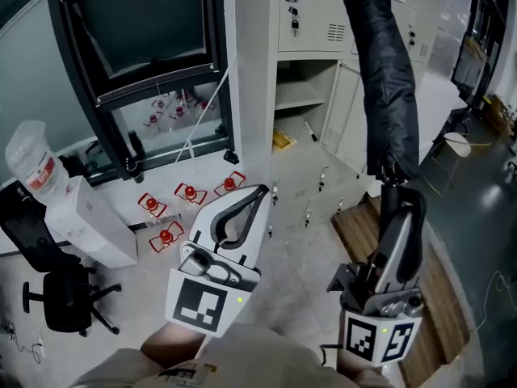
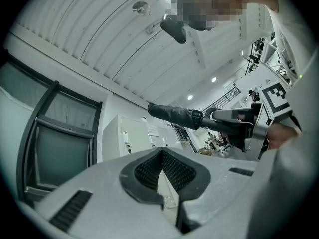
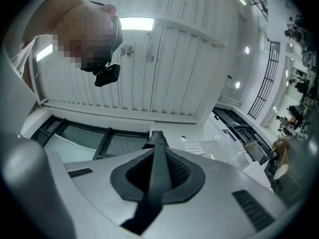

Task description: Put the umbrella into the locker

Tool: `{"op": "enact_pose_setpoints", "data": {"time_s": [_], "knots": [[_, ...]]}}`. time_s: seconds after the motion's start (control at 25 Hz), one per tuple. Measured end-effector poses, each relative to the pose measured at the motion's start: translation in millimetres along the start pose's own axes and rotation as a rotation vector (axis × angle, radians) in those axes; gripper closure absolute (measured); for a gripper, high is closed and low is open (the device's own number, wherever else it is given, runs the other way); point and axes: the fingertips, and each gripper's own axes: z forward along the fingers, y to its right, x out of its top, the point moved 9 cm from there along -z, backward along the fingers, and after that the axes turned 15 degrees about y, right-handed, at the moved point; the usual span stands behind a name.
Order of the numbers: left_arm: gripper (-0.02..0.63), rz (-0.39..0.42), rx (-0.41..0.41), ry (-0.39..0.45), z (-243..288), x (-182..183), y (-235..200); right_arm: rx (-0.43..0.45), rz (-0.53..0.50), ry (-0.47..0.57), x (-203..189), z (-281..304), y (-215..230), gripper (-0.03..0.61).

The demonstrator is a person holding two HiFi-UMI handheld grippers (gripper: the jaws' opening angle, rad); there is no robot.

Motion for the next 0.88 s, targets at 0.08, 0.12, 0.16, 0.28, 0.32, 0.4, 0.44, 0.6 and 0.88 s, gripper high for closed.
{"op": "enact_pose_setpoints", "data": {"time_s": [0.08, 0.12, 0.16, 0.28, 0.32, 0.4, 0.44, 0.6, 0.88], "knots": [[0.606, -0.003, 0.004, -0.008, 5, -4, 4, -0.005, 0.004, -0.002, -2, 0, 8, 0.554], [0.606, -0.002, 0.004, -0.012, 7, -6, 6, -0.008, 0.009, -0.004, -3, 1, 13, 0.554], [0.606, 0.0, 0.003, -0.016, 11, -7, 8, -0.004, 0.008, -0.008, -4, 2, 17, 0.554], [0.606, 0.01, 0.006, -0.028, 20, -12, 17, 0.003, 0.011, -0.021, -5, 5, 33, 0.554], [0.606, 0.01, 0.009, -0.03, 23, -14, 21, -0.008, 0.024, -0.022, -7, 3, 40, 0.554], [0.606, 0.003, 0.014, -0.031, 28, -16, 28, -0.025, 0.042, -0.025, -8, 0, 52, 0.555], [0.606, 0.001, 0.015, -0.031, 30, -18, 32, -0.027, 0.047, -0.027, -9, -1, 58, 0.554], [0.606, 0.003, 0.026, -0.034, 37, -25, 49, -0.018, 0.062, -0.047, -8, -5, 79, 0.554], [0.606, 0.02, 0.012, -0.053, 46, -33, 81, -0.006, 0.101, -0.096, -13, -15, 106, 0.554]]}}
